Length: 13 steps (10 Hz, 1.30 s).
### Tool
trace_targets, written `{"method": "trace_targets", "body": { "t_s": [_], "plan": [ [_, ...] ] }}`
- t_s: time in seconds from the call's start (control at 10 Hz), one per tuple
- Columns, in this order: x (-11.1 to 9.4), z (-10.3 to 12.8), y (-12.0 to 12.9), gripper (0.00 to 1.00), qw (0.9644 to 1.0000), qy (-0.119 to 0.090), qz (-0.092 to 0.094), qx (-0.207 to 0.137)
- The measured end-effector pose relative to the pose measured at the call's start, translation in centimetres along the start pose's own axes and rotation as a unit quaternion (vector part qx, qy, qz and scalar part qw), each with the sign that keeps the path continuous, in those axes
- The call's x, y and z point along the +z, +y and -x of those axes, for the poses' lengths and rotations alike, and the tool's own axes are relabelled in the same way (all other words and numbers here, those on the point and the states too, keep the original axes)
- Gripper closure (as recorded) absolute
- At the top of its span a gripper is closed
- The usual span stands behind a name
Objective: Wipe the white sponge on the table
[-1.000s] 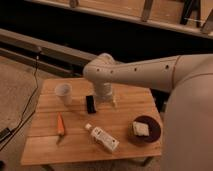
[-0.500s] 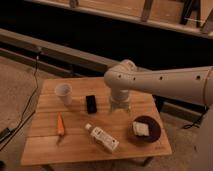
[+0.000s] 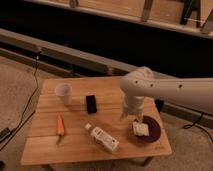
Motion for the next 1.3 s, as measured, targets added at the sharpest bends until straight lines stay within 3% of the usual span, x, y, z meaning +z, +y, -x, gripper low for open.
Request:
{"method": "trace_targets", "body": {
  "t_s": [0.4, 0.8, 1.3],
  "plan": [
    [2.9, -0.2, -3.3, 0.35, 0.999, 0.025, 0.004, 0.036],
    [5.8, 0.2, -4.2, 0.35, 0.9978, 0.049, 0.008, 0.045],
    [7.7, 0.9, -4.8, 0.35, 0.9967, 0.063, 0.016, 0.049]
  ]
}}
